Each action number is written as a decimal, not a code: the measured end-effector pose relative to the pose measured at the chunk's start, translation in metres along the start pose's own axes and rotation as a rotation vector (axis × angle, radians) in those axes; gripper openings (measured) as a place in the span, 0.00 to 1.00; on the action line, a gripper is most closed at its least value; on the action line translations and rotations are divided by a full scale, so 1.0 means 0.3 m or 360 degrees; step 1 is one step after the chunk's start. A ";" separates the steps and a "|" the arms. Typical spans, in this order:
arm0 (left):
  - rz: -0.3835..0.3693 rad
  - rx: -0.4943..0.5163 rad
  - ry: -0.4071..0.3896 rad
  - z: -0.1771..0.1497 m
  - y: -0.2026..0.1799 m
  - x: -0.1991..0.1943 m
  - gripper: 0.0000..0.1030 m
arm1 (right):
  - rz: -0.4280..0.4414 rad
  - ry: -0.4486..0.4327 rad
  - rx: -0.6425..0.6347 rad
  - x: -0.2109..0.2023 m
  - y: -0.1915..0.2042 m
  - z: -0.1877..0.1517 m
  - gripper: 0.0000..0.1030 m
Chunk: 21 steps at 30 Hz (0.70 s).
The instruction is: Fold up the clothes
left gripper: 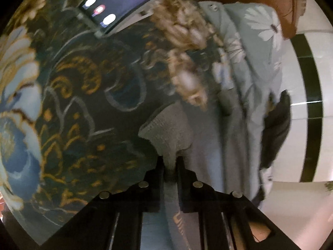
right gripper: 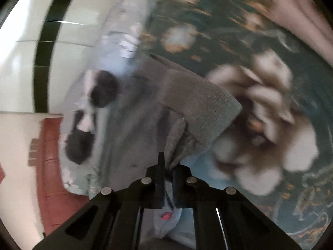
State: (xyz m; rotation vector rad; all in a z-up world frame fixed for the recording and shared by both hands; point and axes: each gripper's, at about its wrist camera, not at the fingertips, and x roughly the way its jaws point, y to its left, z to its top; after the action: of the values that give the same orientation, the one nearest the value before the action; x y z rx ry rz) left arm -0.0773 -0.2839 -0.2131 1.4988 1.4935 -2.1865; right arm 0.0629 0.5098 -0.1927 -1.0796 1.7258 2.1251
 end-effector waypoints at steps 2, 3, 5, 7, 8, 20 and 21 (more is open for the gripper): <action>-0.0033 0.0024 -0.0008 0.028 -0.069 -0.015 0.11 | 0.0065 -0.0019 -0.0023 0.002 0.059 0.028 0.05; -0.0033 0.0047 -0.0018 0.045 -0.120 -0.023 0.11 | 0.0095 -0.0030 -0.0031 0.003 0.089 0.044 0.05; -0.0022 0.0053 -0.0030 0.075 -0.190 -0.026 0.11 | 0.0148 -0.0054 -0.0050 0.005 0.149 0.078 0.05; 0.0000 0.0034 -0.0047 0.107 -0.268 -0.019 0.11 | 0.0178 -0.0077 -0.0070 0.013 0.201 0.110 0.05; 0.0011 0.0025 -0.0056 0.123 -0.308 -0.016 0.11 | 0.0184 -0.0085 -0.0072 0.022 0.222 0.128 0.05; 0.0435 0.0127 0.0111 0.348 -0.716 0.460 0.11 | -0.0084 -0.0051 -0.0062 0.311 0.360 0.385 0.05; 0.0467 0.0132 0.0123 0.360 -0.730 0.506 0.11 | -0.0107 -0.0045 -0.0053 0.341 0.363 0.404 0.05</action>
State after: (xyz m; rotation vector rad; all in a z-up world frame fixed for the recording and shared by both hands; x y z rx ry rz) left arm -0.3471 -0.1901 -0.1804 1.7217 1.1273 -2.0605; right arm -0.1216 0.5587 -0.1684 -1.0947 1.6241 2.1249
